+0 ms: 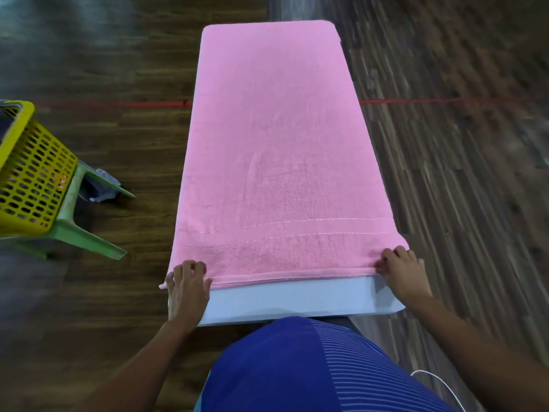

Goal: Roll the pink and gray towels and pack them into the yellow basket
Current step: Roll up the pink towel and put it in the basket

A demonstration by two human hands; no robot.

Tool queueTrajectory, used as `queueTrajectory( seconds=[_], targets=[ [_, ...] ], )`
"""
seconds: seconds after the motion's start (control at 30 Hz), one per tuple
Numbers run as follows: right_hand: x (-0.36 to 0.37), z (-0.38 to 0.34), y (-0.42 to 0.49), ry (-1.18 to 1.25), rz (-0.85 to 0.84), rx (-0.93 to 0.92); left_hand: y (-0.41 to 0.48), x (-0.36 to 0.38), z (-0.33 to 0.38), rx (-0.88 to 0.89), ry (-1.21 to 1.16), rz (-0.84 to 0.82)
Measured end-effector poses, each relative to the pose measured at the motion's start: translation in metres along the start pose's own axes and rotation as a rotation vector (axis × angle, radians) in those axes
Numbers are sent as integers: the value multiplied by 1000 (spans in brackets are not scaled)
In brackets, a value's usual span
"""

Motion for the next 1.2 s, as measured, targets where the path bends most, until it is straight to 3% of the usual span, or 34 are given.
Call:
queueTrajectory(
  seconds=[0.17,0.37,0.57,0.73,0.83,0.93,1.0,1.1,1.2],
  targets=[
    [15,-15,-17,92,8,-17,-14,12,10,65,-152,65],
    [15,-15,-31,120,90,-115,-27,16,1,216,-56,101],
    [11,-15,-14,132,74,-95,-9,12,-9,96,-142,19],
    [15,-14,-7,48,-55,-156,-6,4,-11,144,-109,-27],
    [24,-11,-4,65,-203,-75,-5,1,-17,159,-48,-58],
    [24,-13,2,80,-237,-5,5,6,-21,74,45,-139],
    [14,-18,5,25,-133,-4,11,8,-21,0,76,-147],
    [-1,-20,4,53,76,-11,17,3,-20,-49,126,-32],
    [3,-22,1,203,54,-36,16,-6,-15,-48,103,66]
  ],
)
Point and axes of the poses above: each hand's wrist, its own y-axis towards the middle knuckle, its own x-axis out of the palm, z = x × y, the point moved 8 cm from there along y, towards the middle knuckle, and after that the axes turned 1 degree about x, right-handed, at the moved point
